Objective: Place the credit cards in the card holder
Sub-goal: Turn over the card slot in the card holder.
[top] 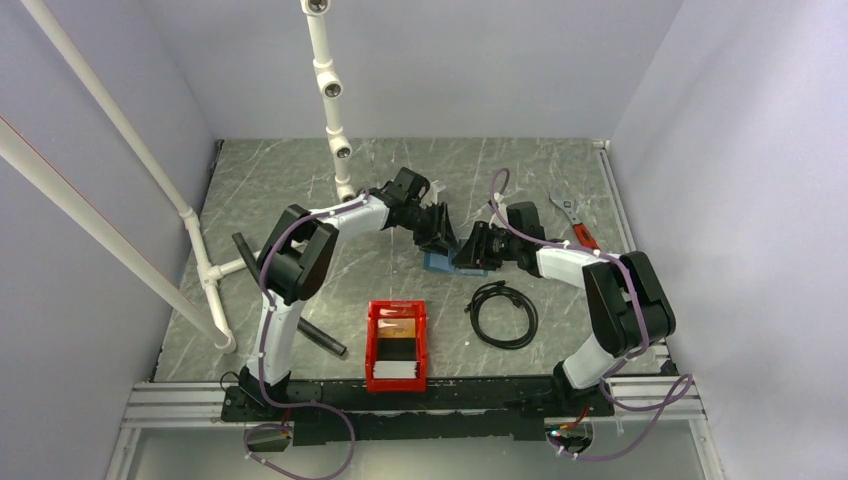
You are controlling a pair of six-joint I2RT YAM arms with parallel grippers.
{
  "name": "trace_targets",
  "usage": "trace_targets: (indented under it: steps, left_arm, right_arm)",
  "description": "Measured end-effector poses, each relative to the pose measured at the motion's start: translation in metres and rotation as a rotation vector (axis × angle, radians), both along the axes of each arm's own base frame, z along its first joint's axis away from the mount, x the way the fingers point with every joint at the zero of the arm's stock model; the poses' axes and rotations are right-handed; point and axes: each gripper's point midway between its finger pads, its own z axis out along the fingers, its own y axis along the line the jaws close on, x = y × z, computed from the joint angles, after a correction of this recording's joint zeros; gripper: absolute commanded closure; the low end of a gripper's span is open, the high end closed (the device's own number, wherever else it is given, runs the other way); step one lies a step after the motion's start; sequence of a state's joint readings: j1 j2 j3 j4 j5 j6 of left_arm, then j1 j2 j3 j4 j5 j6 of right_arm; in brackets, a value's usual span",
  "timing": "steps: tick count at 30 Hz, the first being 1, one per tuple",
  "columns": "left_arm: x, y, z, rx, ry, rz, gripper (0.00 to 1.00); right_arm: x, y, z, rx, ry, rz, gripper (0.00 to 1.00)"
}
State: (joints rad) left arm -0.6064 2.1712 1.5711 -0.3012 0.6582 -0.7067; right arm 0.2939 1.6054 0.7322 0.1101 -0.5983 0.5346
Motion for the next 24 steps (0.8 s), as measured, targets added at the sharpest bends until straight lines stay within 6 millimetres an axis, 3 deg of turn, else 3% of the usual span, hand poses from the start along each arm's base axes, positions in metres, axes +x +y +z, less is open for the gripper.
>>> trace_targets:
  steps: [8, 15, 21, 24]
  left_arm:
    - [-0.001, 0.002, 0.0, 0.012, -0.005, -0.012, 0.43]
    - [0.005, 0.023, 0.005, 0.061, -0.031, -0.001, 0.4]
    - [0.008, 0.072, 0.054, 0.108, -0.125, 0.065, 0.33]
    - [-0.009, 0.099, 0.089, 0.117, -0.189, 0.092, 0.32]
  right_arm:
    - [0.003, -0.011, 0.002, -0.075, -0.033, -0.037, 0.73]
    - [0.002, -0.037, -0.006, -0.219, -0.024, -0.113, 0.66]
    - [0.008, -0.064, -0.004, -0.458, -0.044, -0.165, 0.46]
    - [-0.009, -0.041, 0.026, -0.447, -0.14, -0.037, 0.3]
